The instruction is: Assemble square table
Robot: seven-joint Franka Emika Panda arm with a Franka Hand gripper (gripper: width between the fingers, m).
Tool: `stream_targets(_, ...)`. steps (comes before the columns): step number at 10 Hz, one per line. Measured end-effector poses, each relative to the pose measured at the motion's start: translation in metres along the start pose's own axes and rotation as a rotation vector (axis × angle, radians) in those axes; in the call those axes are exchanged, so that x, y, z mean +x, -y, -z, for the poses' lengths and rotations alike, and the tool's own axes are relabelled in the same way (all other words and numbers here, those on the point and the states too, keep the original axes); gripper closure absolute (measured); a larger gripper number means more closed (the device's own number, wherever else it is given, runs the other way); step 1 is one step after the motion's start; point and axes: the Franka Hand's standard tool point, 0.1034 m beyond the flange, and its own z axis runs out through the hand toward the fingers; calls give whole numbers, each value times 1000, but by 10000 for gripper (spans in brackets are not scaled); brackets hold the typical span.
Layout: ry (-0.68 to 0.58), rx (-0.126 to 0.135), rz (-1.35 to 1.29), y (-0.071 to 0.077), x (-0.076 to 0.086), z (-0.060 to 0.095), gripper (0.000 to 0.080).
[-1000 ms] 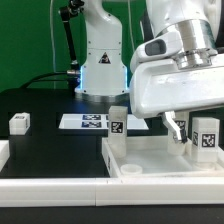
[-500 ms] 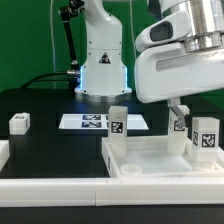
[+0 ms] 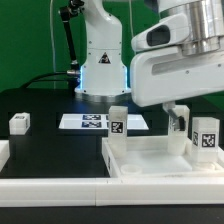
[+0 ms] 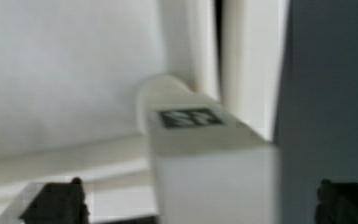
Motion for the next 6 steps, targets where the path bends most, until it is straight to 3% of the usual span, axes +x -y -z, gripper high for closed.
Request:
stream_targets(1, 8, -25, -12, 0, 0, -1, 150)
stream_targets(6, 13, -22, -46, 3, -1, -10, 150)
